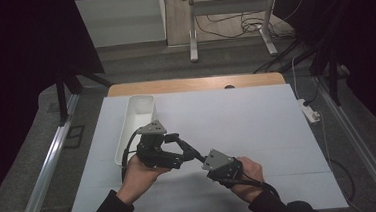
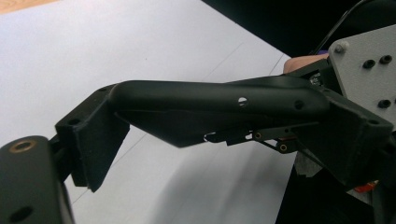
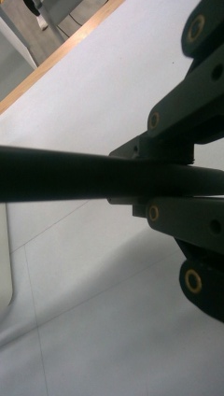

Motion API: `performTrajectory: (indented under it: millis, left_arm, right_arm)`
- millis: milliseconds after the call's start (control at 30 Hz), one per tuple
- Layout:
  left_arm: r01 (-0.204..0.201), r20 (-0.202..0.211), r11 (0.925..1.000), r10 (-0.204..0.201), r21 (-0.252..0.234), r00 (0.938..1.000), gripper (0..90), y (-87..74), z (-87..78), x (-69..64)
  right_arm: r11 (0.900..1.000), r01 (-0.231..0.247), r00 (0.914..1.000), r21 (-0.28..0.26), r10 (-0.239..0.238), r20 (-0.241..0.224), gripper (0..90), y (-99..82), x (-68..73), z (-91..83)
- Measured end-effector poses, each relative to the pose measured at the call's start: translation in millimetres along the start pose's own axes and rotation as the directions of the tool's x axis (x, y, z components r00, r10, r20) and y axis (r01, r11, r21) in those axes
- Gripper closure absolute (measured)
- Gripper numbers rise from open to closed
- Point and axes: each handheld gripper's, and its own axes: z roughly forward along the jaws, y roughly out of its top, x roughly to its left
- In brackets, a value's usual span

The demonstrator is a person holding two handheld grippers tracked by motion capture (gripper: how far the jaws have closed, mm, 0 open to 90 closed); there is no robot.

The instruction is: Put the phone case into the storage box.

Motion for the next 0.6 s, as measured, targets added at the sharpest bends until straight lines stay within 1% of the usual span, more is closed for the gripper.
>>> performTrajectory:
  millis: [133, 167, 200, 233, 267, 300, 333, 367, 400, 433, 500, 533, 567, 600]
  left_arm:
    - [-0.006, 0.003, 0.9999, 0.006, -0.016, 1.0000, 11.1, -0.6, -0.1, 0.4]
    - [-0.018, -0.005, 0.9998, 0.018, -0.011, 0.9998, 11.4, -0.8, -0.2, 0.9]
    - [-0.018, -0.013, 0.9998, 0.018, -0.007, 0.9998, 10.3, -0.5, -0.4, 1.0]
    - [-0.018, -0.013, 0.9998, 0.018, -0.007, 0.9998, 8.0, -0.5, -0.4, 1.0]
    - [-0.017, -0.013, 0.9998, 0.017, -0.008, 0.9998, 8.0, -0.3, -0.9, 1.5]
    - [-0.020, -0.005, 0.9998, 0.020, -0.009, 0.9998, 7.4, -0.2, -1.7, 2.3]
    - [-0.030, -0.007, 0.9995, 0.030, -0.007, 0.9995, 6.8, 0.1, -2.4, 2.5]
    - [-0.043, -0.017, 0.9991, 0.043, -0.006, 0.9989, 5.7, 0.1, -2.9, 2.1]
    - [-0.043, -0.017, 0.9991, 0.043, -0.006, 0.9989, 5.3, 0.1, -2.9, 2.1]
    - [-0.068, -0.031, 0.9977, 0.068, -0.004, 0.9972, 4.6, -0.1, -4.4, 2.0]
    - [-0.082, -0.036, 0.9967, 0.081, -0.001, 0.9960, 3.2, -0.2, -5.9, 2.6]
    - [-0.082, -0.036, 0.9967, 0.081, -0.001, 0.9960, 3.0, -0.2, -5.9, 2.6]
    - [-0.091, -0.043, 0.9958, 0.091, 0.004, 0.9949, 3.0, -0.5, -6.8, 3.2]
    - [-0.092, -0.048, 0.9958, 0.092, 0.007, 0.9946, 1.7, -0.6, -7.7, 4.0]
  right_arm:
    - [1.0000, 0.000, 1.0000, -0.007, 0.000, 0.004, 83.4, 0.6, 0.1, -1.7]
    - [0.9999, -0.005, 0.9999, -0.011, 0.005, 0.010, 84.0, 0.6, -0.2, -2.1]
    - [0.9997, -0.011, 0.9999, -0.020, 0.011, -0.006, 84.0, 0.1, -2.0, -2.6]
    - [0.9997, -0.011, 0.9999, -0.020, 0.011, -0.006, 84.0, 0.1, -2.0, -2.6]
    - [0.9998, -0.013, 0.9998, -0.018, 0.013, -0.013, 84.1, 0.0, -2.4, -2.9]
    - [0.9997, -0.016, 0.9998, -0.017, 0.016, -0.009, 84.1, -0.3, -2.4, -3.0]
    - [0.9997, -0.022, 0.9996, -0.013, 0.022, -0.019, 84.1, -0.4, -2.8, -3.1]
    - [0.9996, -0.027, 0.9992, -0.013, 0.026, -0.030, 84.1, -0.7, -3.6, -3.2]
    - [0.9995, -0.029, 0.9989, -0.014, 0.028, -0.037, 84.2, -0.9, -4.3, -3.2]
    - [0.9989, -0.045, 0.9977, -0.011, 0.045, -0.052, 84.2, -0.9, -4.8, -3.5]
    - [0.9981, -0.060, 0.9952, -0.014, 0.059, -0.078, 84.2, -1.7, -7.0, -3.9]
    - [0.9981, -0.060, 0.9952, -0.014, 0.059, -0.078, 84.2, -1.7, -7.0, -3.9]
    - [0.9978, -0.066, 0.9940, -0.013, 0.064, -0.088, 84.1, -1.9, -8.1, -4.3]
    - [0.9968, -0.079, 0.9914, -0.011, 0.077, -0.105, 84.1, -2.5, -9.5, -4.8]
